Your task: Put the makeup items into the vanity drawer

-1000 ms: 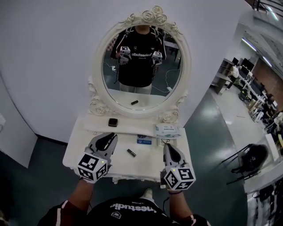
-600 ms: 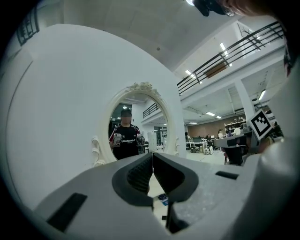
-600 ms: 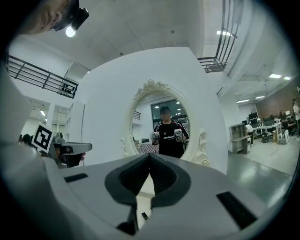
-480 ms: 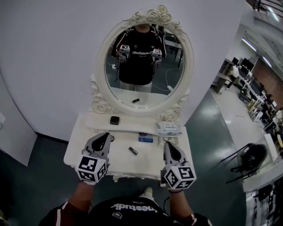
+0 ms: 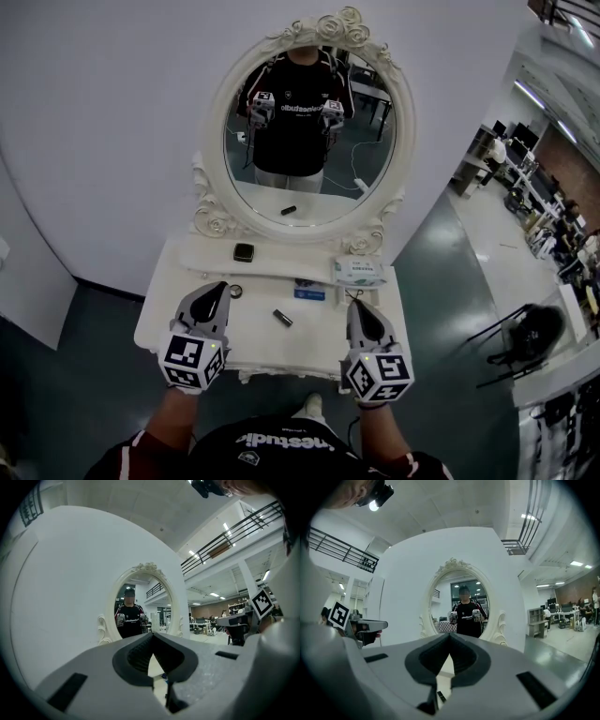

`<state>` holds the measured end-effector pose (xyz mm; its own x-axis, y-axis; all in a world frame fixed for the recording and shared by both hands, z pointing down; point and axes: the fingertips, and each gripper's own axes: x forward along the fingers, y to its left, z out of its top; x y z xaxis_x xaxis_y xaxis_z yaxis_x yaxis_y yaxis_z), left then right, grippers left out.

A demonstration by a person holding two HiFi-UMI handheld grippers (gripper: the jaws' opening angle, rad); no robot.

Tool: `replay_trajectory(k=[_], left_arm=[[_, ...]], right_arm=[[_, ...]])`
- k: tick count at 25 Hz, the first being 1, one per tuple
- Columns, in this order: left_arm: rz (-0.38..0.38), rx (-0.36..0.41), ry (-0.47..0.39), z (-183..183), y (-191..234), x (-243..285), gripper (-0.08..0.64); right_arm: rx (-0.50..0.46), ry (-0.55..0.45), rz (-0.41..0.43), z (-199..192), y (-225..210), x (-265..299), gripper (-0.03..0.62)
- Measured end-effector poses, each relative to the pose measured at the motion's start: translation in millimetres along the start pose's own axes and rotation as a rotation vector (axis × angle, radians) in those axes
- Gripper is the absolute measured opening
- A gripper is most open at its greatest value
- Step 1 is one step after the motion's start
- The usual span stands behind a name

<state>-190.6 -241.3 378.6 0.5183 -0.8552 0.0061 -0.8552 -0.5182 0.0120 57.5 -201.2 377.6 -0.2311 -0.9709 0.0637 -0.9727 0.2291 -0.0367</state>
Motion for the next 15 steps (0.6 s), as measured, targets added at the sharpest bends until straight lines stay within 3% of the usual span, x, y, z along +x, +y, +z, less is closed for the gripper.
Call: replay_trajectory(k=[15], left_arm=[[-0.002, -0.016, 0.0, -1.4, -3.1, -1.0, 0.005]], right_arm=[[0.017, -0.011, 0.006, 1.5, 0.3, -2.3, 0.002]])
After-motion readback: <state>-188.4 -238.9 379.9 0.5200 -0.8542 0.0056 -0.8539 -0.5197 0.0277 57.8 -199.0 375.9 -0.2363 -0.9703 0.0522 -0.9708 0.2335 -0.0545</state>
